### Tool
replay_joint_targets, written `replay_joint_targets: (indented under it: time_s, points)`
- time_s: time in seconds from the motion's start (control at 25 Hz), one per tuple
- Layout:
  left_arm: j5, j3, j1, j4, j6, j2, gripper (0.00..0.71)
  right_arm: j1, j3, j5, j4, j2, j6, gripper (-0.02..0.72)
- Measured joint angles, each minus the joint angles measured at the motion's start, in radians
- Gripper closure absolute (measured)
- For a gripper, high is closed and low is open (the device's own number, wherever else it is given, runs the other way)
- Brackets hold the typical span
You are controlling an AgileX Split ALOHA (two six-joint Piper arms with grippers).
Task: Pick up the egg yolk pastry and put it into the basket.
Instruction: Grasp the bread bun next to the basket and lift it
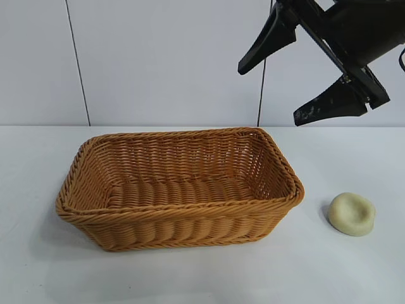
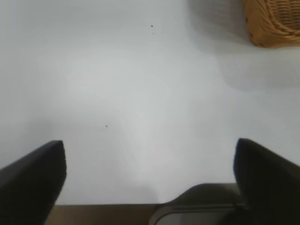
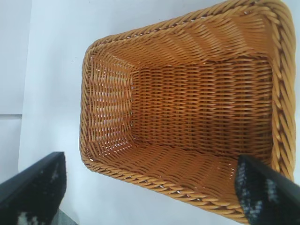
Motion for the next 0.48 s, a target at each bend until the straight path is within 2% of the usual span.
replay_joint_targets:
  time_s: [0.16,0.32,0.48]
  points:
    - [0.0,0.0,0.022,0.0,0.0,-0.037,0.015,0.0,0.0,0.0,0.0,0.0,0.0,0.008]
    - [-0.001,0.0,0.091,0.0,0.0,-0.104,0.015,0.0,0.0,0.0,0.0,0.0,0.0,0.008]
    - [-0.001,0.001,0.1,0.0,0.0,-0.213,0.015,0.0,0.0,0.001,-0.015,0.0,0.0,0.008]
